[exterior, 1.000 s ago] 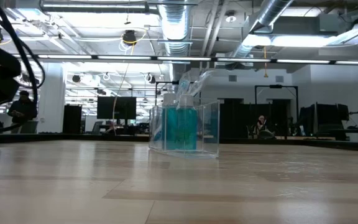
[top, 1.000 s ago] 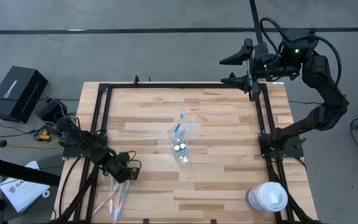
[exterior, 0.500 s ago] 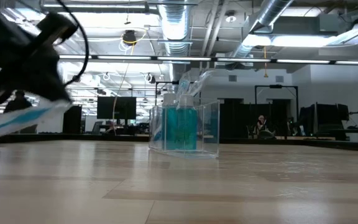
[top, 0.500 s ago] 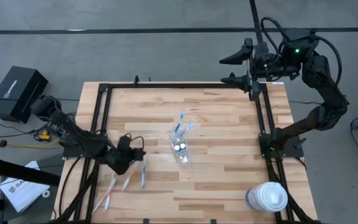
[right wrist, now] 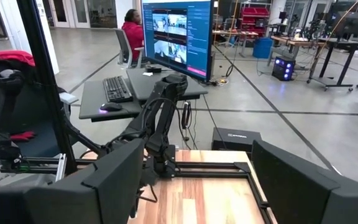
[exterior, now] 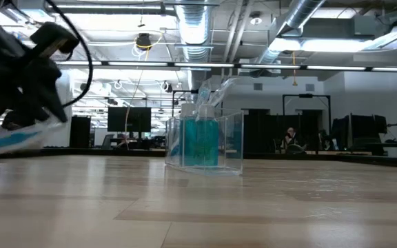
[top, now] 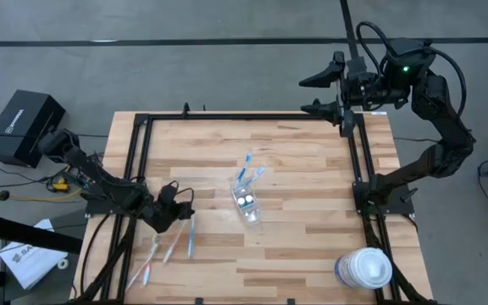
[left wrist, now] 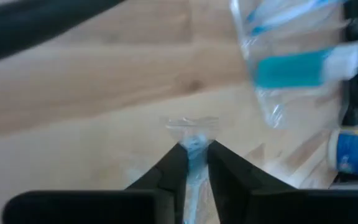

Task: Pick & Place toothbrushing station
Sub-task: Put the blue toothbrush into the transparent organizer

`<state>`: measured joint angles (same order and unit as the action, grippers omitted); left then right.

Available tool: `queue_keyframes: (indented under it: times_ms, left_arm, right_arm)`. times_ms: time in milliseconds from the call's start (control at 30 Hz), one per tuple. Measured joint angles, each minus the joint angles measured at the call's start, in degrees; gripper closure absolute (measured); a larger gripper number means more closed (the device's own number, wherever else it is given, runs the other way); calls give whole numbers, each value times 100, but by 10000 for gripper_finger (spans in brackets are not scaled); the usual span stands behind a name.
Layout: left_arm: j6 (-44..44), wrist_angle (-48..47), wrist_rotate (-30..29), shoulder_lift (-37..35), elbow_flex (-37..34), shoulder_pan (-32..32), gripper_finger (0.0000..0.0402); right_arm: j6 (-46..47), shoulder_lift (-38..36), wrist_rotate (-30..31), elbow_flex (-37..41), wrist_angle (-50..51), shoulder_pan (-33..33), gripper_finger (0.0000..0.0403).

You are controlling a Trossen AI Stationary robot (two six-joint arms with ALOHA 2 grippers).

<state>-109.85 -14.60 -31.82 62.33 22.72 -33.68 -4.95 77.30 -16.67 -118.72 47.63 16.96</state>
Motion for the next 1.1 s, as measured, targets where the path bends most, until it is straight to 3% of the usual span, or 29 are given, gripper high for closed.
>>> queue_keyframes:
  times_ms: [100, 500, 700, 900, 1100]
  left_arm:
    - [-152, 20, 284, 0, -88, -10, 322]
    - [-206, 71, 513, -13, -100, 190, 195]
    - [149, 169, 894, 29, -100, 621, 184]
    - [845, 344, 1690, 104, -98, 1229, 183]
    - [1203, 570, 2199, 463, -98, 1444, 183]
  right_arm:
    - [46, 0, 0, 0, 5, -1, 113]
    - [2, 0, 1, 0, -15, 0, 113]
    - [0, 0, 1, 0, -15, 1, 113]
    - [0, 0, 2, 0, -15, 1, 113]
    - [0, 0, 2, 0, -15, 1, 113]
